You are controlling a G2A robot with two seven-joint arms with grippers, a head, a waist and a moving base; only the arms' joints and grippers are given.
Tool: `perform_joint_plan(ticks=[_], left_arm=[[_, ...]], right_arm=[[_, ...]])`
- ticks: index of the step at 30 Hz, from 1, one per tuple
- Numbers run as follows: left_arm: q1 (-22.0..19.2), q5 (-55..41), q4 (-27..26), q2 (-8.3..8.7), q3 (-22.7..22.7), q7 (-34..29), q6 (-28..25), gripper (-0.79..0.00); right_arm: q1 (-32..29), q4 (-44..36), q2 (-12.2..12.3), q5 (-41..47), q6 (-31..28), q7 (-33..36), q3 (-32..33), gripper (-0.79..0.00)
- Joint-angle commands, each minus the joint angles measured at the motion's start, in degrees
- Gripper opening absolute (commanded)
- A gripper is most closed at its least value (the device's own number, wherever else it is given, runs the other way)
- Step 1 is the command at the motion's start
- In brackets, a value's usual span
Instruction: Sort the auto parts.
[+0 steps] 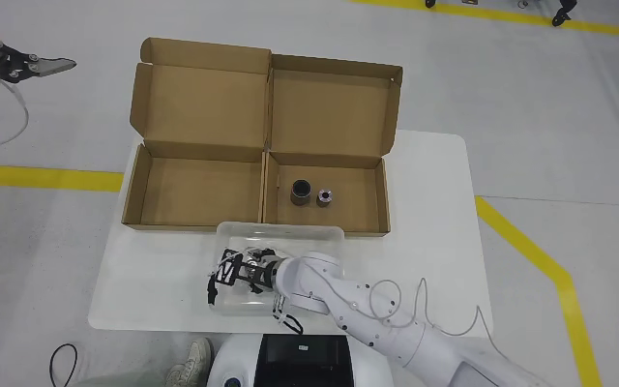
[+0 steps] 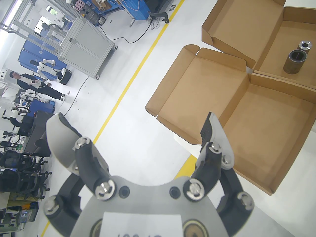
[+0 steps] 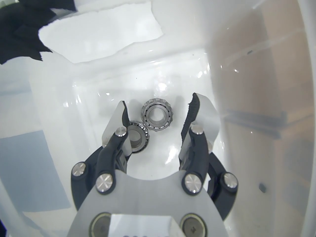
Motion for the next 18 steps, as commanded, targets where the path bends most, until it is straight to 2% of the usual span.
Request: perform_joint_plan(ticks=[1, 3, 5, 7, 8, 18], left_arm=[[0.0, 0.0, 0.0, 0.0, 0.0, 0.0, 0.0, 0.0], [0.0, 0.0, 0.0, 0.0, 0.0, 0.0, 0.0, 0.0], [0.0, 0.0, 0.0, 0.0, 0.0, 0.0, 0.0, 0.0], [0.0, 0.0, 0.0, 0.0, 0.0, 0.0, 0.0, 0.0], [0.0, 0.0, 0.0, 0.0, 0.0, 0.0, 0.0, 0.0], [0.0, 0.0, 0.0, 0.0, 0.0, 0.0, 0.0, 0.0]], right_arm=[[-0.04, 0.3, -0.21, -0.04, 0.06, 0.23, -0.04, -0.44], [-0.02, 0.55, -0.42, -0.16, -0.03, 0.45, -0.14, -0.517], [0.0, 0.82, -0.63, -0.2, -0.03, 0.52, -0.12, -0.554], [0.04, 1.0, -0.81, -0.43, 0.04, 0.86, -0.12, -0.665], [0.05, 1.05, -0.88, -0.57, 0.12, 1.0, -0.07, -0.785], [-1.44, -1.67, -0.36, -2.25, 0.49, -0.5, 2.51, -0.785]])
